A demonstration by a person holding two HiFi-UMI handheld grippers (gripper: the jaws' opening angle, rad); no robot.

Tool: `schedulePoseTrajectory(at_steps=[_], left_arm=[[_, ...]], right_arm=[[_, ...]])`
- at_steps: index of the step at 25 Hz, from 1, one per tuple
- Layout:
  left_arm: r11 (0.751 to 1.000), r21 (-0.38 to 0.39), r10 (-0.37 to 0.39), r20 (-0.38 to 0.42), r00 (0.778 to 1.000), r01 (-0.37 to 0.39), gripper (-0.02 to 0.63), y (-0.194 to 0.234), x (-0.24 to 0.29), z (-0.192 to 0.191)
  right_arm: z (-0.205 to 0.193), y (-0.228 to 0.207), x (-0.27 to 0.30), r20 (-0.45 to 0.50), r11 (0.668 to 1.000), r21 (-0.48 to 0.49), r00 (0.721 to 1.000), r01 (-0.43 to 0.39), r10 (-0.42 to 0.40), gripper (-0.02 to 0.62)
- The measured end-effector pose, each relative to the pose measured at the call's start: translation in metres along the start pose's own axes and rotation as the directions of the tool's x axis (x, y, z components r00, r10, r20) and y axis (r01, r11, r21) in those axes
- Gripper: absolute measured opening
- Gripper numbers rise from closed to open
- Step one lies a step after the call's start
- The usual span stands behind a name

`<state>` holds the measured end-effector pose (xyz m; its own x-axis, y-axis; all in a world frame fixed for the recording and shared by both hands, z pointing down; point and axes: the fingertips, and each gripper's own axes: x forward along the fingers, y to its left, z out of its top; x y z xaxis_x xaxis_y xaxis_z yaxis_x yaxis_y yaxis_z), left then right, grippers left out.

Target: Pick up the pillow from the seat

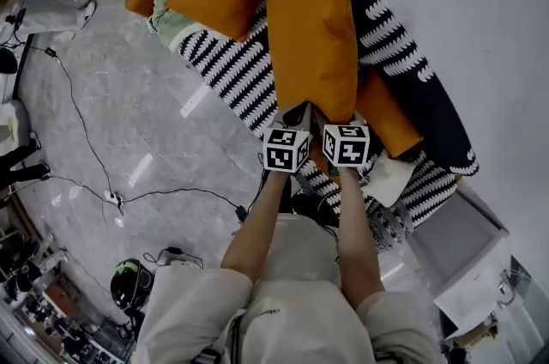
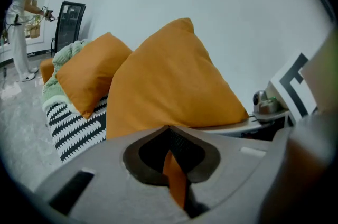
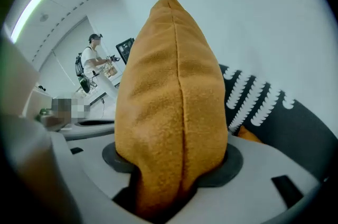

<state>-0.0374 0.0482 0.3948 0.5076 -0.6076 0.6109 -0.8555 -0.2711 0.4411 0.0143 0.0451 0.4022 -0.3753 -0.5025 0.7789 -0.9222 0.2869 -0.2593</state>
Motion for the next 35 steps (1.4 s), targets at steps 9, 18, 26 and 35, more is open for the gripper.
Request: schedulePoseTrajectory(at_steps=[9, 18, 26, 35], left_arm=[[0.993, 0.121, -0.023, 0.165, 0.986, 0.002, 0.006, -0.078, -0.069, 0.044], [0.993, 0.104, 0.027, 0.309, 0.951, -0.062, 0.006, -0.116, -0.154, 0.055], [0.976, 0.212, -0.030, 0.338, 0.940, -0.045, 0.006, -0.146, -0.211, 0.053], [0.970, 0.242, -0.058, 0.353, 0.934, -0.031, 0.005, -0.177, -0.242, 0.021]], right_arm=[[0.046, -0.014, -0.106, 0.277, 0.997, 0.053, 0.959, 0.050, -0.063, 0.290], [0.043, -0.023, -0.191, 0.394, 0.987, 0.137, 0.909, 0.086, -0.134, 0.290], [0.002, 0.002, -0.247, 0.457, 0.979, 0.190, 0.877, 0.070, -0.152, 0.290], [-0.034, 0.013, -0.312, 0.591, 0.986, 0.131, 0.790, 0.106, -0.164, 0.290]])
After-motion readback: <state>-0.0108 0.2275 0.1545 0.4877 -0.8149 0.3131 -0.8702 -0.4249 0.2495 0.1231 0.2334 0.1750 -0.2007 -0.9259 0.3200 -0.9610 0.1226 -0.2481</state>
